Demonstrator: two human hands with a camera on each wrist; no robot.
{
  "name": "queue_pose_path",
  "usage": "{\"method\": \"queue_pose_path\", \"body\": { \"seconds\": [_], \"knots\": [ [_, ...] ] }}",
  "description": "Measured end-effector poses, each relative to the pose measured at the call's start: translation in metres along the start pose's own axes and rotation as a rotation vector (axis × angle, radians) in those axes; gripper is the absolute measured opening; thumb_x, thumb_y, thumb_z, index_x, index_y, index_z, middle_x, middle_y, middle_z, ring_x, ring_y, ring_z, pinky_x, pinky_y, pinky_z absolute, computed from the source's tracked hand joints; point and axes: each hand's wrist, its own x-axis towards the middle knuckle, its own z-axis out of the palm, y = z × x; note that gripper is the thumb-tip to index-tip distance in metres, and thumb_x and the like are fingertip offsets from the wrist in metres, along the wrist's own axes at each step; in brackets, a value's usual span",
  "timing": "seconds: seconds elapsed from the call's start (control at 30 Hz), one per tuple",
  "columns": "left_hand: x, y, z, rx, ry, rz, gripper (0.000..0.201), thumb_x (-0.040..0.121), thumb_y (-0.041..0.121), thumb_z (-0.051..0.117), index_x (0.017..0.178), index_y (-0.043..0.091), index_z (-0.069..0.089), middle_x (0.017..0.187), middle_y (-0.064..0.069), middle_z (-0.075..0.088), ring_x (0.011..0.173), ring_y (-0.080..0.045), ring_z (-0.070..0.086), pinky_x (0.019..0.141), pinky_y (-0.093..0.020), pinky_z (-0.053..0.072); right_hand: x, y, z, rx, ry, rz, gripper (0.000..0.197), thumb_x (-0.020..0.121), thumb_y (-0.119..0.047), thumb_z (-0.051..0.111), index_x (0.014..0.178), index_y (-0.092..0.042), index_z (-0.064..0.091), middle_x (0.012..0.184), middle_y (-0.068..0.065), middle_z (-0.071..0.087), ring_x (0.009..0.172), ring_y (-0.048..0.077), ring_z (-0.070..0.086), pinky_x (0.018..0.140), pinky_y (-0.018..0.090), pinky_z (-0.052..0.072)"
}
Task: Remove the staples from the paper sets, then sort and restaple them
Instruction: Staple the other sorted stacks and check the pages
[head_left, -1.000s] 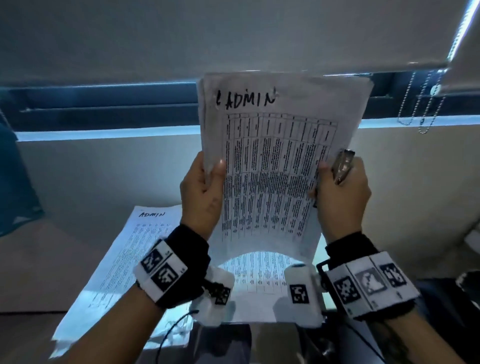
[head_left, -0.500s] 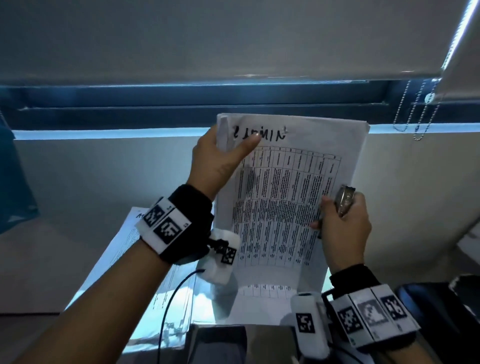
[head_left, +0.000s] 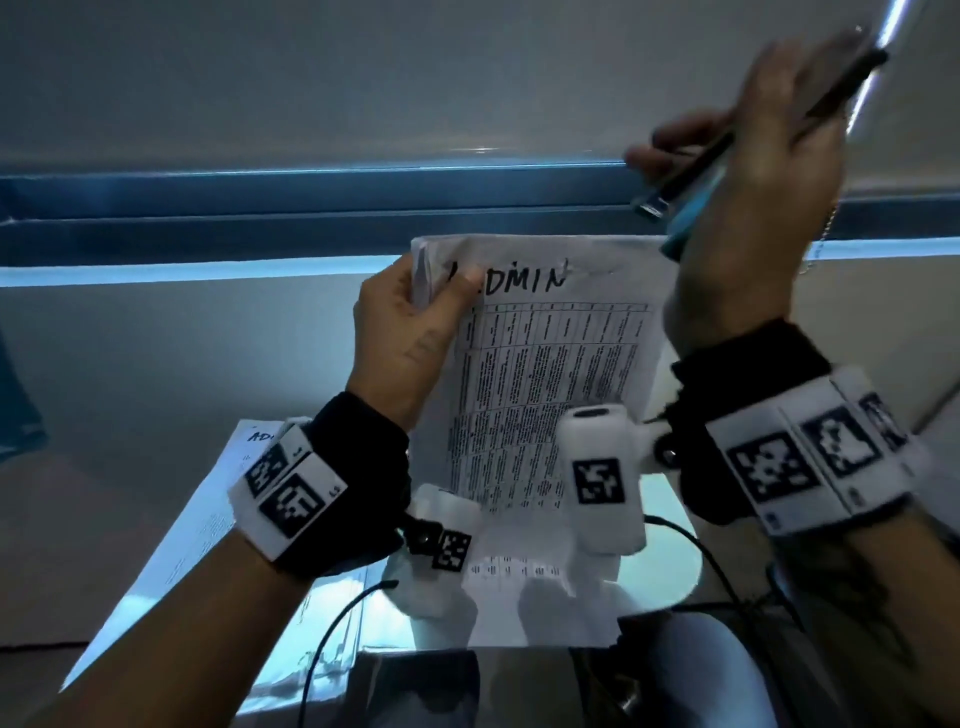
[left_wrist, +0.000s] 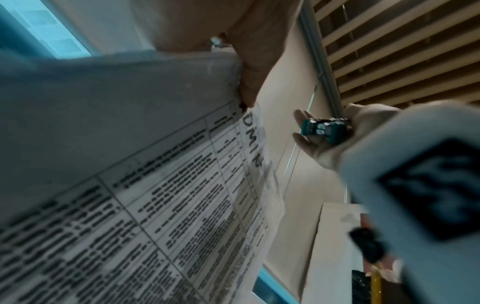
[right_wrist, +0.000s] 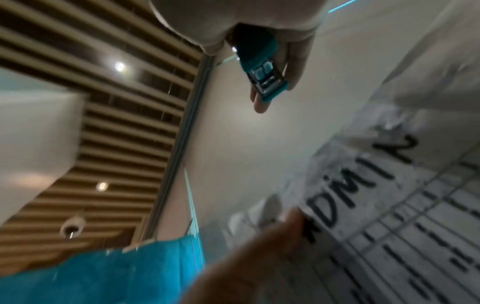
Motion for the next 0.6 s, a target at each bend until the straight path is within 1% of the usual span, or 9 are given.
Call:
{"method": "queue_pose_path", "body": {
  "seconds": [0.1, 0.23, 0.3, 0.33, 0.4, 0.47, 0.5, 0.57, 0.6],
  "knots": [
    [-0.006, 0.005, 0.002, -0.080, -0.013, -0.029, 0.009, 0.084, 0.008, 0.064, 0.082, 0.016, 0.068, 0.073, 0.008, 0.070, 0.074, -0.011, 0.066, 0.068, -0.024, 0.053, -0.008, 0.003, 0.028, -0.026, -0.131, -0.029, 0.012, 0.098, -0.018, 0.038, 0.087, -0.019, 0.044, 0.074, 0.006, 0.055, 0.069, 0.020, 0.060, 0.068, 0.031, 0.057],
    [-0.011, 0.010, 0.001, -0.169, -0.019, -0.096, 0.006, 0.079, 0.010, 0.067, 0.079, 0.014, 0.071, 0.073, 0.000, 0.070, 0.071, -0.017, 0.064, 0.069, -0.030, 0.054, -0.022, 0.021, 0.036, -0.249, -0.219, -0.051, 0.010, 0.092, -0.031, 0.042, 0.083, -0.025, 0.043, 0.074, 0.001, 0.062, 0.068, 0.014, 0.065, 0.067, 0.030, 0.057],
    [-0.012, 0.013, 0.000, -0.213, -0.028, -0.103, 0.008, 0.077, 0.009, 0.066, 0.082, 0.012, 0.072, 0.076, -0.004, 0.070, 0.074, -0.019, 0.064, 0.070, -0.030, 0.054, -0.027, 0.028, 0.036, -0.377, -0.229, -0.088, 0.013, 0.091, -0.038, 0.042, 0.081, -0.028, 0.042, 0.071, -0.001, 0.064, 0.067, 0.014, 0.065, 0.068, 0.039, 0.055],
    [-0.013, 0.015, 0.000, -0.233, -0.030, -0.101, 0.010, 0.077, 0.008, 0.065, 0.084, 0.010, 0.072, 0.077, -0.005, 0.070, 0.075, -0.019, 0.064, 0.071, -0.030, 0.054, -0.028, 0.030, 0.036, -0.433, -0.231, -0.114, 0.016, 0.091, -0.040, 0.041, 0.081, -0.028, 0.043, 0.069, 0.000, 0.064, 0.065, 0.016, 0.064, 0.067, 0.041, 0.054],
    [-0.015, 0.018, 0.002, -0.251, -0.027, -0.081, 0.013, 0.079, 0.003, 0.065, 0.089, 0.007, 0.072, 0.080, -0.008, 0.070, 0.079, -0.021, 0.064, 0.075, -0.031, 0.054, -0.030, 0.033, 0.035, -0.503, -0.234, -0.181, 0.021, 0.092, -0.040, 0.040, 0.082, -0.022, 0.044, 0.063, -0.004, 0.059, 0.058, 0.013, 0.060, 0.065, 0.041, 0.052],
    [-0.016, 0.020, 0.004, -0.235, -0.024, -0.040, 0.017, 0.078, 0.003, 0.065, 0.093, 0.007, 0.072, 0.085, -0.009, 0.072, 0.083, -0.022, 0.065, 0.081, -0.034, 0.053, -0.032, 0.036, 0.035, -0.540, -0.225, -0.252, 0.023, 0.093, -0.039, 0.041, 0.083, -0.018, 0.045, 0.057, -0.012, 0.046, 0.053, 0.007, 0.049, 0.068, 0.042, 0.050],
    [-0.017, 0.019, 0.004, -0.222, -0.020, -0.018, 0.019, 0.077, 0.005, 0.066, 0.094, 0.008, 0.072, 0.087, -0.008, 0.072, 0.085, -0.022, 0.065, 0.083, -0.035, 0.053, -0.033, 0.037, 0.036, -0.553, -0.224, -0.280, 0.024, 0.093, -0.040, 0.040, 0.084, -0.018, 0.044, 0.056, -0.014, 0.042, 0.053, 0.007, 0.045, 0.068, 0.042, 0.049],
    [-0.018, 0.017, 0.004, -0.196, -0.005, 0.001, 0.020, 0.076, 0.009, 0.067, 0.095, 0.010, 0.072, 0.089, -0.007, 0.073, 0.087, -0.021, 0.066, 0.086, -0.038, 0.053, -0.033, 0.038, 0.036, -0.571, -0.235, -0.306, 0.026, 0.091, -0.043, 0.039, 0.086, -0.018, 0.045, 0.055, -0.015, 0.038, 0.053, 0.011, 0.045, 0.064, 0.040, 0.047],
    [-0.019, 0.015, 0.005, -0.184, -0.002, 0.002, 0.020, 0.075, 0.012, 0.068, 0.095, 0.012, 0.072, 0.090, -0.008, 0.073, 0.088, -0.022, 0.066, 0.087, -0.041, 0.052, -0.032, 0.039, 0.036, -0.578, -0.239, -0.304, 0.028, 0.090, -0.045, 0.039, 0.086, -0.018, 0.046, 0.054, -0.015, 0.037, 0.053, 0.012, 0.045, 0.061, 0.038, 0.046]
  ]
}}
